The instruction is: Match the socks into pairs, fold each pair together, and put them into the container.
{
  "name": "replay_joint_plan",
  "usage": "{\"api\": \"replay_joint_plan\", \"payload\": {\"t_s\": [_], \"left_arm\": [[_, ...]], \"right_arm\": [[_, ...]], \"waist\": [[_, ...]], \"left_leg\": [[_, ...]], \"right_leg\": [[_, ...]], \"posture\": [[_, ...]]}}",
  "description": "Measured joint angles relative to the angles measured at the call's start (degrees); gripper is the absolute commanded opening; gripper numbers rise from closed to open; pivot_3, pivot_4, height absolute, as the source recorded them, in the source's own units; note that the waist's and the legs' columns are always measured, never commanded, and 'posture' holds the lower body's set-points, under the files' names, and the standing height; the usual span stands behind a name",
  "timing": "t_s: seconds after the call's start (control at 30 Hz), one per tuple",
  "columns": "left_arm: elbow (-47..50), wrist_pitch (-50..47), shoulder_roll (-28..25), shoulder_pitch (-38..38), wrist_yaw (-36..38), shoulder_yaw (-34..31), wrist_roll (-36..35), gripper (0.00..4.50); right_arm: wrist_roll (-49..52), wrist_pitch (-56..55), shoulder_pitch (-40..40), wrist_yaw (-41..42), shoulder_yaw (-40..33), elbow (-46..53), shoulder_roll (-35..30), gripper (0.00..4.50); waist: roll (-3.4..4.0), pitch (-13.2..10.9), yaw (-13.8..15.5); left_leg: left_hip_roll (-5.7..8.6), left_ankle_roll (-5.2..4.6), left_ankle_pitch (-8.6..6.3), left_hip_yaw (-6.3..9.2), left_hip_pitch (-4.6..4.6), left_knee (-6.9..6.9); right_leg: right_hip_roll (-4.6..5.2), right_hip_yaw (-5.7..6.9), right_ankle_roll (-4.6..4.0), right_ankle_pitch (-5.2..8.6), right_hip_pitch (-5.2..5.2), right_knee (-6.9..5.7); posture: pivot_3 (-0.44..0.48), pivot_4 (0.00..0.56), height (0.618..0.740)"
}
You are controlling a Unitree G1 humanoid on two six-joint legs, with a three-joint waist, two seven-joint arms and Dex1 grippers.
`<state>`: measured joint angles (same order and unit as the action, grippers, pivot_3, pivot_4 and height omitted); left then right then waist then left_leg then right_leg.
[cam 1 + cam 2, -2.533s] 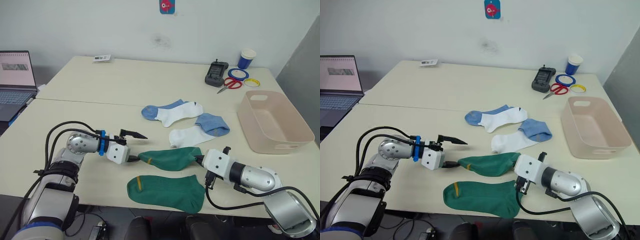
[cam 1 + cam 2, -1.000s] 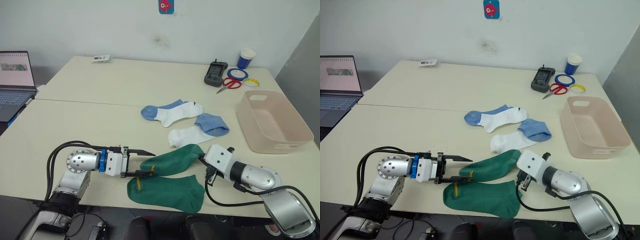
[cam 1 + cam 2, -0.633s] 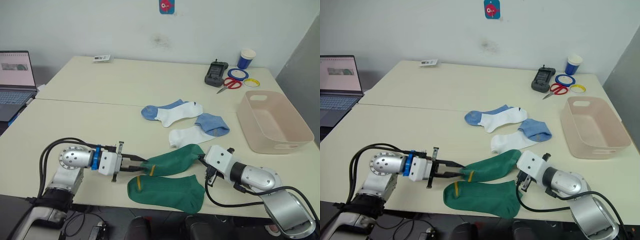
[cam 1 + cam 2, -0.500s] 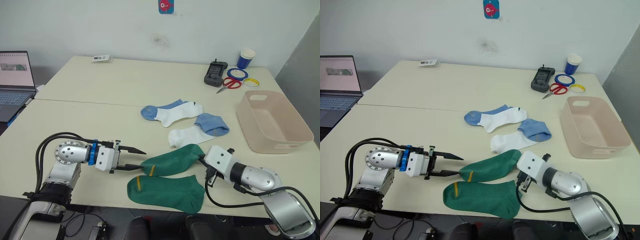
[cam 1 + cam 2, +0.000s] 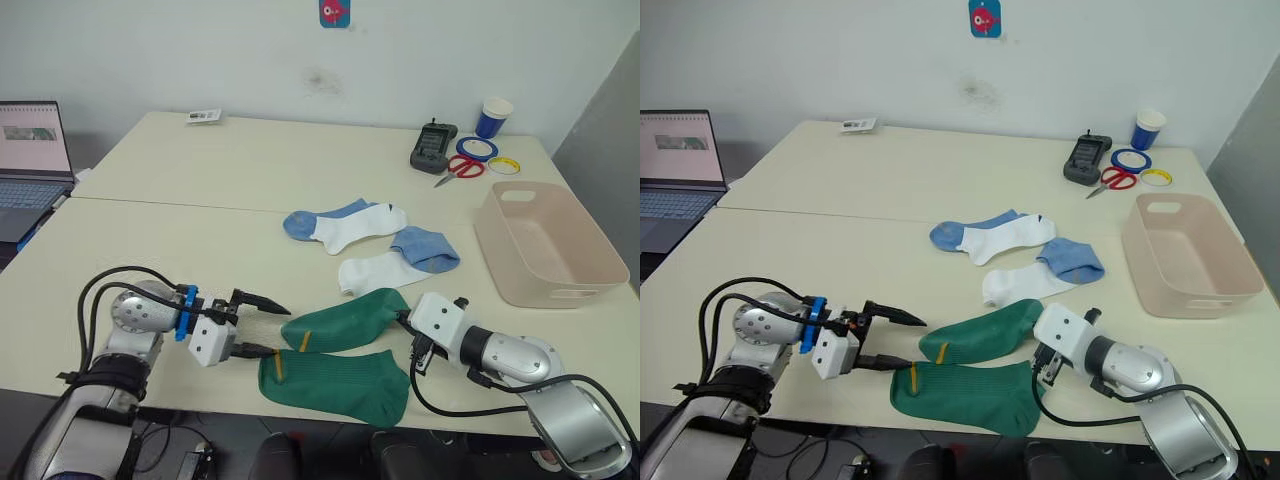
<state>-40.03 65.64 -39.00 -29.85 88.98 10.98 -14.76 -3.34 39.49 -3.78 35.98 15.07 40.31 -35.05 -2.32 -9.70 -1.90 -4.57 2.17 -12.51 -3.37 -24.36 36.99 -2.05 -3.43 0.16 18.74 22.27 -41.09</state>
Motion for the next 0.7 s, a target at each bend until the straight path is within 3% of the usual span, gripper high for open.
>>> {"api": "replay_joint_plan", "payload": {"t_s": [0.33,0.7], "left_arm": [[-1.8,3.1,0.9,-0.4,-5.5,2.4,2.8,3.61],[-5.7,5.7,-3.1,-2.7,-6.7,2.6,2.2,3.61]], "right_arm": [[0.0,0.0,0.0,-0.1,0.3,0.0,0.0,0.0],[0.0,0.0,0.0,-0.3,0.3,0.0,0.0,0.0]], "waist": [[0.0,0.0,-0.1],[0.0,0.0,0.0]], "left_leg": [[-0.02,0.0,0.0,0.01,0.0,0.0],[-0.03,0.0,0.0,-0.01,0.01,0.0]], "right_leg": [[-0.07,0.02,0.0,0.0,0.0,-0.02],[-0.05,0.02,0.0,0.0,0.0,-0.01]], "posture": [[0.0,0.15,0.725],[0.0,0.15,0.725]]}}
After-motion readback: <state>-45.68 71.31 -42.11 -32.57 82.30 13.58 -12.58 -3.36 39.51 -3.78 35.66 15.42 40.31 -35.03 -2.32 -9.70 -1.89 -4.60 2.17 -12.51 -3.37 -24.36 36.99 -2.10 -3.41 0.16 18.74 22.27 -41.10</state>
